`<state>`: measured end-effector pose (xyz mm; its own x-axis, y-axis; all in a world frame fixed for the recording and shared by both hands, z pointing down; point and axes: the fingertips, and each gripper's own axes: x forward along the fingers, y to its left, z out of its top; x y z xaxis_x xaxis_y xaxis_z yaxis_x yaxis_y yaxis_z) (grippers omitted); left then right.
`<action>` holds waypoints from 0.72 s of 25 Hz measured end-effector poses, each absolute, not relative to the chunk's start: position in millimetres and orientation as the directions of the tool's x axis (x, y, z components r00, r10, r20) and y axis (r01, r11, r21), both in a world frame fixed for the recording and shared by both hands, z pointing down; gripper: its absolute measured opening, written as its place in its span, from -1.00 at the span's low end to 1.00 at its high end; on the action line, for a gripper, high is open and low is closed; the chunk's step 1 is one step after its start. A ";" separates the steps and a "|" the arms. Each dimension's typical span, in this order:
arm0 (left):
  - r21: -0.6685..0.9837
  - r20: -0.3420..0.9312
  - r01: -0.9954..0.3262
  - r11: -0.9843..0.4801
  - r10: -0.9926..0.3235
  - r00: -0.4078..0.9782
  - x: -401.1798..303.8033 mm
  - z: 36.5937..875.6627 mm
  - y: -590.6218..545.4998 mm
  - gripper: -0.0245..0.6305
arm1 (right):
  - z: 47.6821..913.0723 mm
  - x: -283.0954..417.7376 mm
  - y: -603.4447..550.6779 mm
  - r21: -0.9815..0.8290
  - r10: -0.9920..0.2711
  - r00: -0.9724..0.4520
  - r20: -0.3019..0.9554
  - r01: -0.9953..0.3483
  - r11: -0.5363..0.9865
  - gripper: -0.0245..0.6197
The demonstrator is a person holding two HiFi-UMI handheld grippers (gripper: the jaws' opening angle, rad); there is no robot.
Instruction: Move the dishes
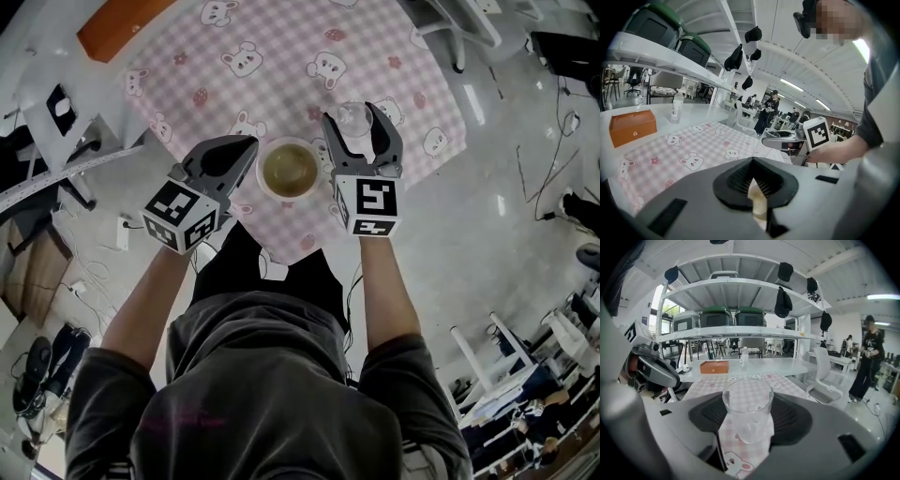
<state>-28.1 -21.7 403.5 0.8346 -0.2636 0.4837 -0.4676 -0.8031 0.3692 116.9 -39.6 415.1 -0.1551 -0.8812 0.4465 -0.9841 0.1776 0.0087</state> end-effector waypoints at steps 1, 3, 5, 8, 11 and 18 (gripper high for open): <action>0.369 0.487 -0.465 -0.805 -0.258 0.834 -24.3 405.2 -20.4 -0.92 | 418.4 120.8 -37.2 0.005 -0.881 -0.151 0.449 -0.985 0.172 -0.05; 0.369 0.494 -0.459 -0.808 -0.248 0.834 -16.4 408.5 -17.8 -0.92 | 425.3 128.8 -32.6 -0.002 -0.880 -0.144 0.454 -0.987 0.161 -0.05; 0.370 0.498 -0.453 -0.811 -0.238 0.834 -9.3 411.4 -14.9 -0.92 | 433.0 135.7 -28.0 -0.008 -0.877 -0.136 0.461 -0.989 0.149 -0.05; 0.372 0.505 -0.442 -0.816 -0.222 0.834 -1.4 415.9 -9.9 -0.92 | 444.6 143.5 -21.4 -0.015 -0.871 -0.125 0.474 -0.991 0.135 -0.05; 0.373 0.513 -0.438 -0.818 -0.211 0.832 3.1 420.3 -7.1 -0.92 | 453.8 148.6 -17.3 -0.021 -0.868 -0.119 0.483 -0.992 0.124 -0.05; 0.375 0.528 -0.432 -0.820 -0.194 0.827 9.7 428.8 -2.1 -0.92 | 470.2 157.7 -7.9 -0.023 -0.860 -0.102 0.500 -0.994 0.104 -0.05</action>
<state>9.7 -2.1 428.8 0.8270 -0.1936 0.5278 -0.4316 -0.8202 0.3755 157.7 -7.9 470.2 -0.1015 -0.8603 0.4996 -0.9943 0.1038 -0.0233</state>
